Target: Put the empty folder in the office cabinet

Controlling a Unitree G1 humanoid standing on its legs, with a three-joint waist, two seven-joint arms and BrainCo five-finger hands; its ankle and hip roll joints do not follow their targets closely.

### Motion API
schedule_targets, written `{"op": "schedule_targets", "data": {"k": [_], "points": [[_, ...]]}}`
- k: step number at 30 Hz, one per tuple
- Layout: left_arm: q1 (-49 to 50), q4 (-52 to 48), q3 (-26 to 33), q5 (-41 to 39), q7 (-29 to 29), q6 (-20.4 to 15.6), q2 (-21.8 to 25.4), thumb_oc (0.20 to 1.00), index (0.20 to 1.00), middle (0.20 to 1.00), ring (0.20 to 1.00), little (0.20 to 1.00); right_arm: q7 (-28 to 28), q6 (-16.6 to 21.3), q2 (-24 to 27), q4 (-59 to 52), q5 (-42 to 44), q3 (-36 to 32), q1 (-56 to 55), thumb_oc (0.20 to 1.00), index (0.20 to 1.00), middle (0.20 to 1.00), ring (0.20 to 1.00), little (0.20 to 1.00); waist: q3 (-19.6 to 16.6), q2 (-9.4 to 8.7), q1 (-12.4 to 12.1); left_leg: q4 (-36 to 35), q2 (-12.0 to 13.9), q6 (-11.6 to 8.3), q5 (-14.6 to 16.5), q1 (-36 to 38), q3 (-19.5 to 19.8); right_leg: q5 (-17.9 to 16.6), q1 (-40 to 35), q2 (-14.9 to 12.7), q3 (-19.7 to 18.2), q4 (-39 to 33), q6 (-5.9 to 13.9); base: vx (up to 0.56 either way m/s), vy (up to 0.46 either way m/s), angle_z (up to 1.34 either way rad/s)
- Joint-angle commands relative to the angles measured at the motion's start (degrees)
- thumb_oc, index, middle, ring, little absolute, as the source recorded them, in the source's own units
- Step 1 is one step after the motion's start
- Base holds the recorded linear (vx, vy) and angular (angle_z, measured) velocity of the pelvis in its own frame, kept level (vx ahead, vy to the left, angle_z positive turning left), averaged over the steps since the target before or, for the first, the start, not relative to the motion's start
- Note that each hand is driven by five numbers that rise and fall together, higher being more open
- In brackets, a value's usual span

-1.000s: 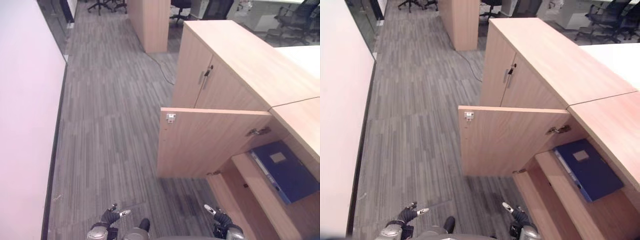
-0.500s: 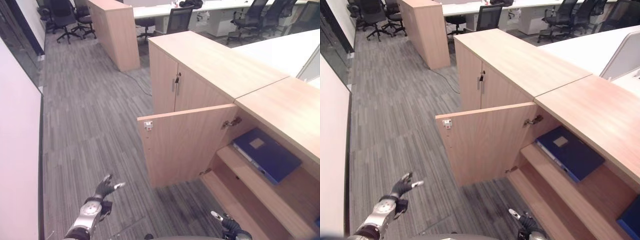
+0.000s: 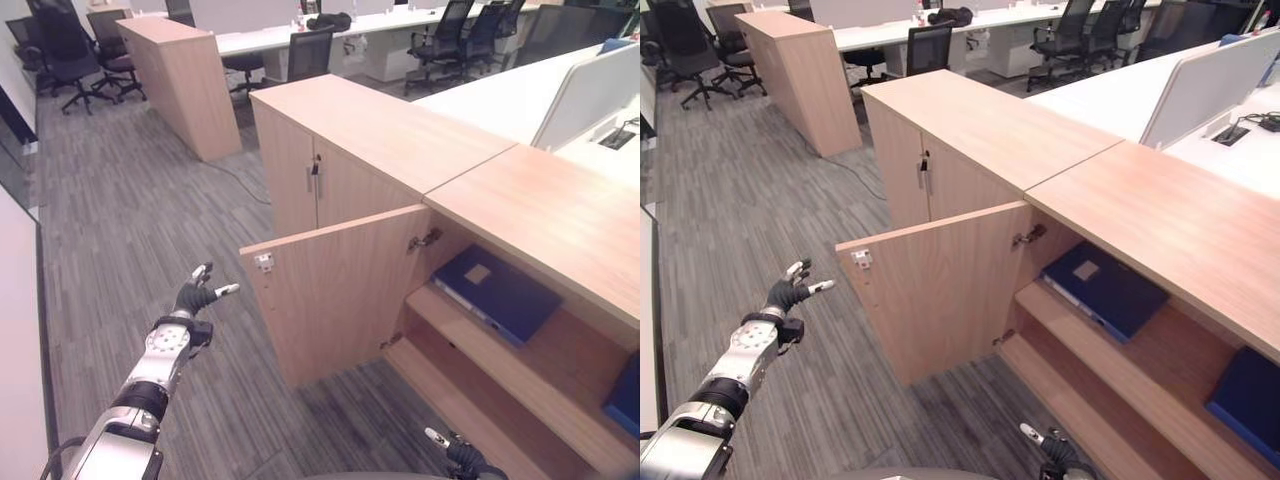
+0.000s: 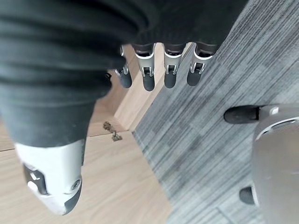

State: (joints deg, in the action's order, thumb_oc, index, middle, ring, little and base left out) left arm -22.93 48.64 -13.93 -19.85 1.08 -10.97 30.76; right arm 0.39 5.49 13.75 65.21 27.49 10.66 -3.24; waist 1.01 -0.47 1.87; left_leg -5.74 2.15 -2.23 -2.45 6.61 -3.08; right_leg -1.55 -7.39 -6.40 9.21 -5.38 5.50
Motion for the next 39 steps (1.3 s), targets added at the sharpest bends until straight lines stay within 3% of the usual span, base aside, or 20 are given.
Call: {"op": "schedule_targets", "data": {"k": [1,16,28,35,39], "points": [[-9.44,5.98,-0.33,-0.72,-0.11,-2.4,1.47,1.0,1.0,1.0,1.0,1.0,0.88,0.55,1.37,0.2,-1.59,1.28,2.73,1.0,1.0,1.0,1.0,1.0,0.42,-0.24,0.35,0.74,1.14,-2.51,5.57,1.71,0.21,0.82,-0.44,-2.96,2.6,0.94,5.65,0.02,0.015,-0.07],[-12.12,10.52,-3.52,1.39,-2.23,-1.67,-1.45,1.0,1.0,1.0,1.0,1.0,1.44,-0.06,1.59,0.12,-2.48,1.65,2.76,1.0,1.0,1.0,1.0,1.0,0.57,-1.86,2.3,0.74,1.66,-2.39,6.25,2.6,-2.07,0.33,0.41,-2.72,0.88,1.49,5.98,0.02,0.017,-0.08],[-13.53,9.26,-8.03,3.85,-3.96,-1.5,-3.85,1.0,1.0,1.0,1.0,1.0,1.42,-0.32,0.79,0.35,-4.12,2.83,2.57,1.0,1.0,1.0,1.0,1.0,1.27,-4.23,3.11,0.74,1.87,-2.25,6.59,1.75,-3.44,-0.46,2.04,-2.57,-0.4,1.27,6.38,0.0,0.005,-0.06],[-9.8,2.96,-10.12,4.33,-4.96,-1.93,-6.75,1.0,1.0,1.0,1.0,1.0,1.39,-0.47,0.28,0.86,-4.18,1.89,1.78,1.0,1.0,1.0,1.0,1.0,1.77,-4.48,2.52,0.74,1.49,-1.95,6.92,1.83,-2.58,-0.27,1.58,-2.97,0.22,1.33,6.31,0.0,0.004,0.01],[-3.3,-8.52,-12.66,4.75,-6.8,-2.33,-8.47,1.0,1.0,1.0,1.0,1.0,1.2,-0.57,-0.37,1.18,-3.48,-0.24,1.23,1.0,1.0,1.0,1.0,1.0,2.38,-4.0,1.29,0.74,0.76,-1.42,6.98,1.4,-1.1,0.12,1.31,-3.71,1.34,2.25,6.22,-0.02,0.035,0.1]]}}
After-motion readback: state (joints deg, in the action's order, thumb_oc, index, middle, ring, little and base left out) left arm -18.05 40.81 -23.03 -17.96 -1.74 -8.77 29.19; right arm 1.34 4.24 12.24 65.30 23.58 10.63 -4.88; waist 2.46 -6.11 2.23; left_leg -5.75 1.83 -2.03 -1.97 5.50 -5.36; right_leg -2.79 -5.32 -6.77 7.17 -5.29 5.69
